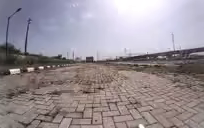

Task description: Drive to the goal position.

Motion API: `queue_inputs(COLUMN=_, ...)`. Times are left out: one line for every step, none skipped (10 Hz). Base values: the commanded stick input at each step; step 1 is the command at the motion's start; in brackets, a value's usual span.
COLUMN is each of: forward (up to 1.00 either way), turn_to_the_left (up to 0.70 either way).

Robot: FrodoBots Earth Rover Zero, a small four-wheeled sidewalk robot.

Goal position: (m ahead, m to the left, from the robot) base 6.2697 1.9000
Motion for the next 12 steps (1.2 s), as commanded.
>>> queue_inputs(forward=1.0, turn_to_the_left=0.0)
queue_inputs(forward=1.0, turn_to_the_left=0.0)
queue_inputs(forward=1.0, turn_to_the_left=0.0)
queue_inputs(forward=1.0, turn_to_the_left=0.0)
queue_inputs(forward=1.0, turn_to_the_left=0.0)
queue_inputs(forward=1.0, turn_to_the_left=0.0)
queue_inputs(forward=1.0, turn_to_the_left=0.0)
queue_inputs(forward=1.0, turn_to_the_left=0.0)
queue_inputs(forward=1.0, turn_to_the_left=0.0)
queue_inputs(forward=1.0, turn_to_the_left=0.0)
queue_inputs(forward=1.0, turn_to_the_left=0.0)
queue_inputs(forward=1.0, turn_to_the_left=0.12)
